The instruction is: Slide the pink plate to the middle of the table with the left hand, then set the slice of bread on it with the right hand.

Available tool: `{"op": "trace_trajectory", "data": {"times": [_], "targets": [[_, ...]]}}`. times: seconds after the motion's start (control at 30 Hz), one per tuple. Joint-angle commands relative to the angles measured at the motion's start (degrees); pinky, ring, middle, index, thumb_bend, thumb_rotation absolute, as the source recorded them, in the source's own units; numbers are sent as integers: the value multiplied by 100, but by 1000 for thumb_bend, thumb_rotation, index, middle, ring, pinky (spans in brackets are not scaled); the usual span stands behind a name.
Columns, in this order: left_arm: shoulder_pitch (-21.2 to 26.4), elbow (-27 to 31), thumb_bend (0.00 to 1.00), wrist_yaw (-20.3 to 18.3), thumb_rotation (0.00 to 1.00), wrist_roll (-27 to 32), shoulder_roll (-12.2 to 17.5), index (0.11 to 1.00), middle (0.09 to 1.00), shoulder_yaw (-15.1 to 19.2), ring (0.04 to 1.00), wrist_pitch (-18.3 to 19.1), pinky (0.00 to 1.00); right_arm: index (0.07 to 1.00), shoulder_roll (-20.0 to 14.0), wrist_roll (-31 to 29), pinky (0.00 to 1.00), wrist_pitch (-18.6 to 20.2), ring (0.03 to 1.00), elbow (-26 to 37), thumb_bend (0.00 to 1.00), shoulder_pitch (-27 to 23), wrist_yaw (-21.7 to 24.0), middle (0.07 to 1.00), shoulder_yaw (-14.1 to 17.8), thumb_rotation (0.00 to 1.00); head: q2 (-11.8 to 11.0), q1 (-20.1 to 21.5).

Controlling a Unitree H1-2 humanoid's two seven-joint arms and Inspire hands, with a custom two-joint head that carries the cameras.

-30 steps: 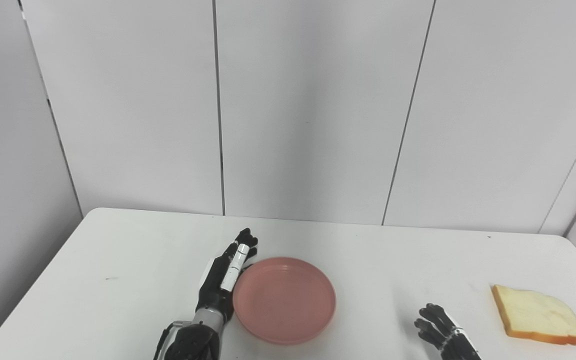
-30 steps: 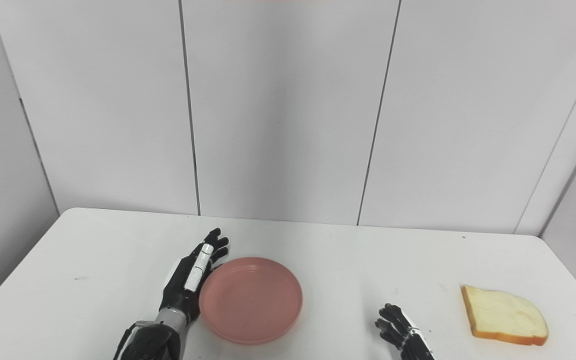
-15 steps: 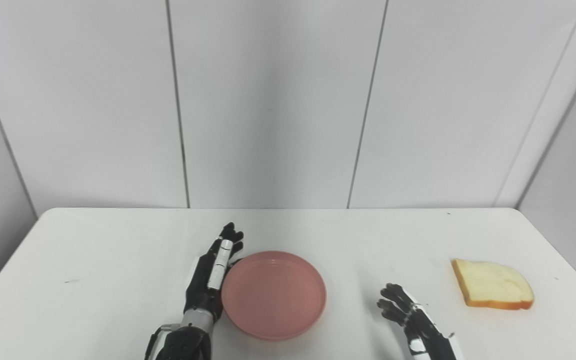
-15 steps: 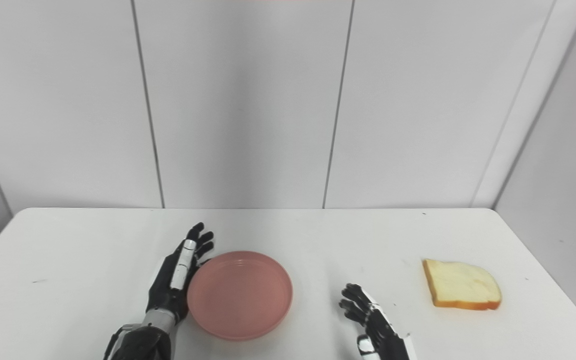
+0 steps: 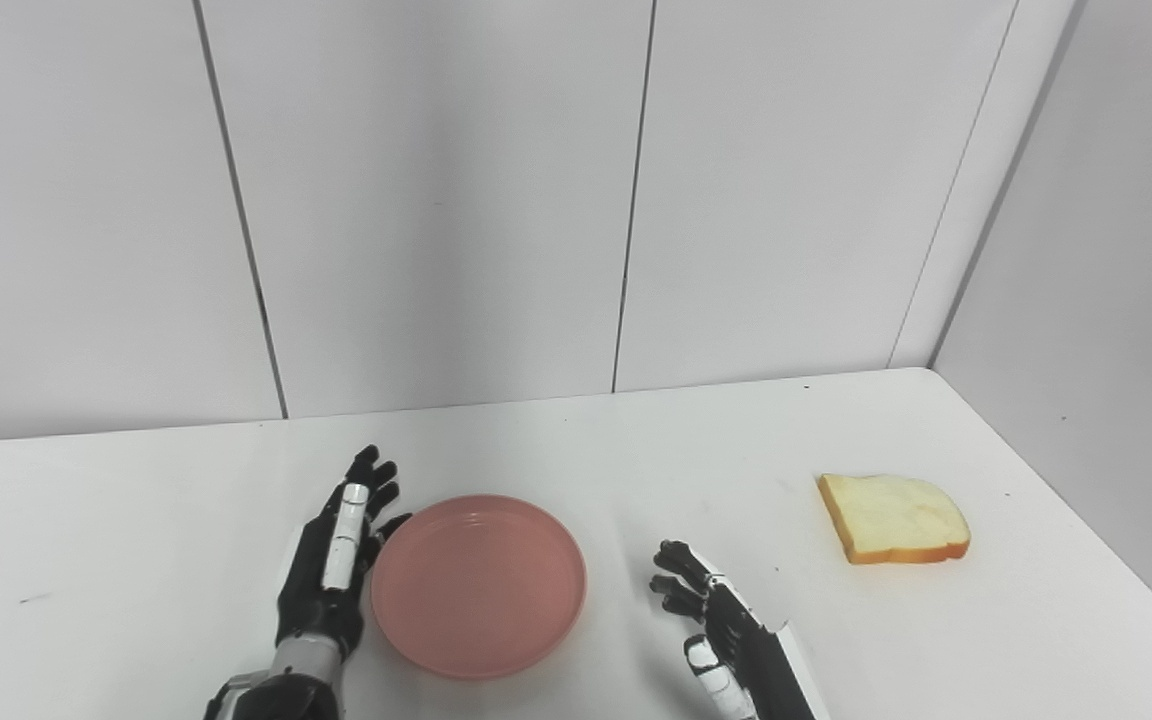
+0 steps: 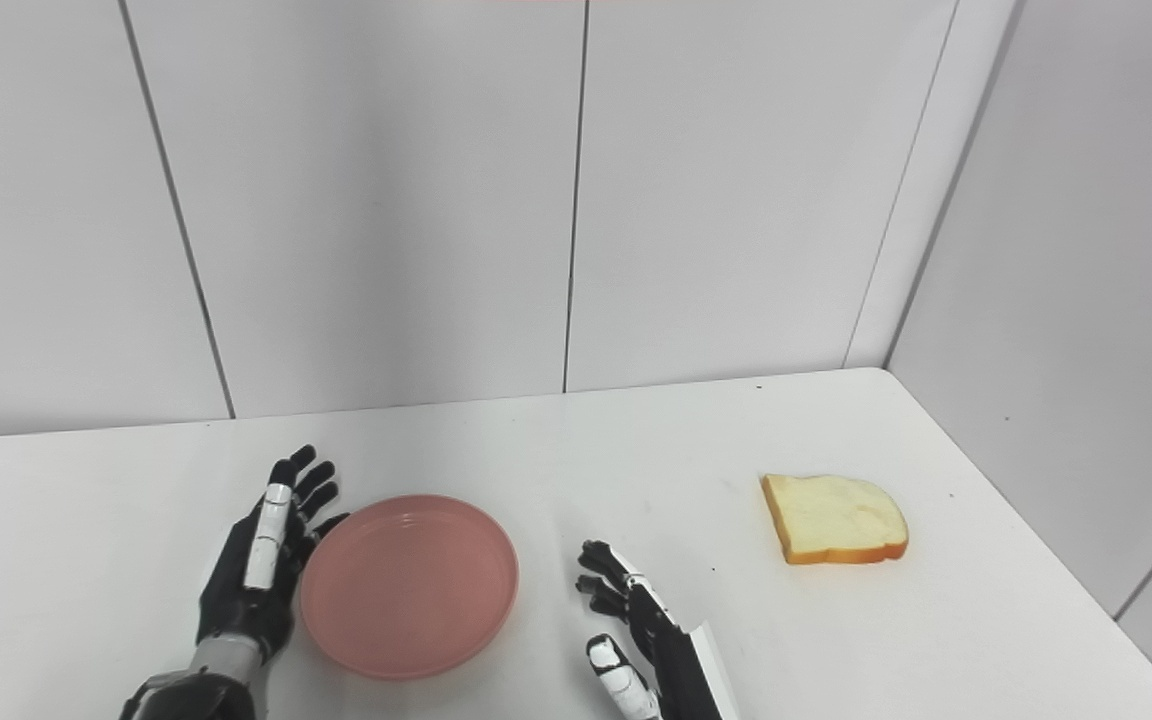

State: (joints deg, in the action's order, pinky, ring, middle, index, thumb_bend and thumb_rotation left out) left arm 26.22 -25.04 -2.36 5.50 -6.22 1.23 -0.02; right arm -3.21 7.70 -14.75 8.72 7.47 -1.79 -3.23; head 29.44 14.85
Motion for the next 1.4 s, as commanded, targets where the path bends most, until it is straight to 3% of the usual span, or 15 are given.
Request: {"op": "trace_trajectory", "data": {"times": [0.0,0.13,0.27,0.37,0.47,0.63,0.7,0.83,1.0,1.2,1.37], "targets": [[19,113,863,-49,856,-2,82,889,898,-18,910,25,758,864,519,5,826,-46,822,-243,772,337,-173,871,-157,956,-2,25],[21,155,857,-49,869,-70,166,891,905,-76,912,76,783,872,416,52,817,18,834,66,837,310,-267,872,-104,909,-2,25],[28,203,856,-44,866,-38,193,896,910,-66,916,113,792,878,256,-162,833,467,862,732,913,269,-194,881,26,813,-54,102],[36,187,846,-71,861,-24,202,898,911,-65,918,95,796,887,61,-463,840,1087,876,1249,945,152,-114,894,235,777,-69,98],[41,179,841,-34,859,-67,202,900,913,-81,913,106,797,911,-188,-978,857,1851,899,1730,958,-40,17,908,512,667,-77,99],[68,114,852,-7,858,-107,201,899,916,-103,911,62,798,950,-928,-621,810,2405,885,2031,955,-493,188,913,900,680,-64,75],[61,89,861,5,851,-191,218,895,907,-153,902,16,784,956,-1368,-710,873,2688,913,2016,994,-778,309,940,1150,560,-67,73],[39,94,868,35,834,-343,220,890,897,-245,885,-36,775,959,-2116,-878,912,3096,956,1884,1000,-1173,644,978,1465,466,-67,63],[44,123,879,45,841,-363,184,892,895,-272,882,-35,773,948,-3192,-467,914,3364,958,1605,1000,-1448,1046,990,1561,518,-72,23],[69,160,872,-31,834,-341,213,890,895,-303,884,-5,784,930,-3774,-550,920,3458,960,885,1000,-1831,1296,981,1784,535,-70,10],[92,150,852,-70,835,-306,242,887,894,-294,883,-18,790,934,-4278,-278,901,3390,961,193,1000,-2191,1541,966,1604,526,-79,28]]}}
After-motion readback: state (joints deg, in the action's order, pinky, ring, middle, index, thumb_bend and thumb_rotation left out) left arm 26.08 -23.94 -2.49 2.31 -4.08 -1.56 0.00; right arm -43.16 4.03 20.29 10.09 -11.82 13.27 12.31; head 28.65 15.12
